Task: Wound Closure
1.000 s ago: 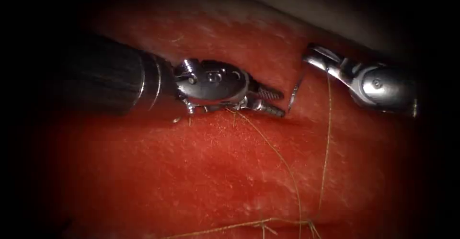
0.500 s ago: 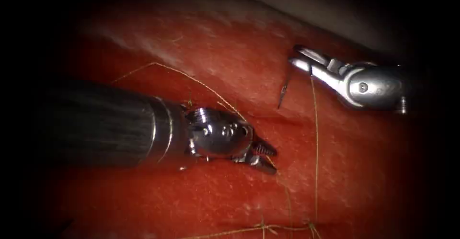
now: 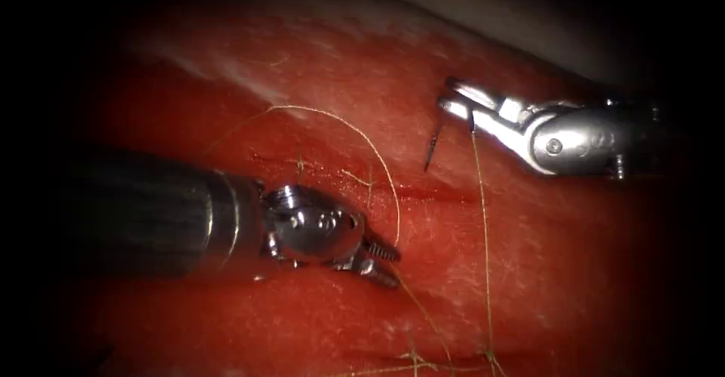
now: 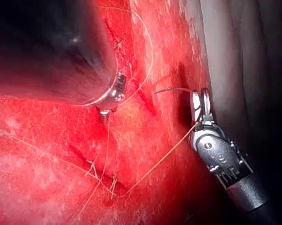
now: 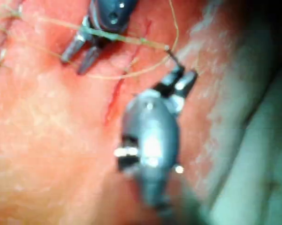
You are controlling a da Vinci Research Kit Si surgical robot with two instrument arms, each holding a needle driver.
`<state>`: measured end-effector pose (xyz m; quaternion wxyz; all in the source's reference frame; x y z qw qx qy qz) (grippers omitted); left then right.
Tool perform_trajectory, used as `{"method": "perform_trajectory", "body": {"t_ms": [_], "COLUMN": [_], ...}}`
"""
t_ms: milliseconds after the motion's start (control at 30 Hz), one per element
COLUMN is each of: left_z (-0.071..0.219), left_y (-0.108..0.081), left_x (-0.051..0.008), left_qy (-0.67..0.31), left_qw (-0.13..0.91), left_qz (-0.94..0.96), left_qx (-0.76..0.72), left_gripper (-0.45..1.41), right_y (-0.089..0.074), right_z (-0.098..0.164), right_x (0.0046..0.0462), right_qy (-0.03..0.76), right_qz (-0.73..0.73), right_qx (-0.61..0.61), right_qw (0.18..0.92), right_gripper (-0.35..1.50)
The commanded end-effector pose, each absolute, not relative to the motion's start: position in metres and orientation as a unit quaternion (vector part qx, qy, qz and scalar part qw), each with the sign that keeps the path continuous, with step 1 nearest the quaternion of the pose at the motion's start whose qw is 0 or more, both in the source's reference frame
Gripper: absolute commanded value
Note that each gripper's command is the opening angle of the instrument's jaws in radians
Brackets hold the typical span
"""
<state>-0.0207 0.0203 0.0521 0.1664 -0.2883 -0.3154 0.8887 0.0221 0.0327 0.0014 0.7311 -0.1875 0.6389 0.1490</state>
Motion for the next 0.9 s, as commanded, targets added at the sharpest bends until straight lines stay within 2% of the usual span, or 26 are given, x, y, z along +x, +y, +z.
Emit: {"method": "perform_trajectory", "body": {"t_ms": [33,900], "left_z": [0.0526,0.0526], "left_y": [0.0198,0.0206], "left_x": [-0.0213,-0.0210], "left_qy": [-0.316,-0.321], "left_qw": [0.166,0.160], "left_qz": [0.888,0.888], "left_qx": [-0.288,-0.290], "left_gripper": [0.13,0.20], "right_y": [0.0331,0.0291], "right_z": [0.0023,0.0062], "right_x": [0.0229,0.0231], "right_qy": [0.636,0.596], "right_qz": [0.142,0.061], "right_qx": [-0.194,-0.236], "right_qw": [0.733,0.765], "right_gripper": [-0.35,-0.35]}}
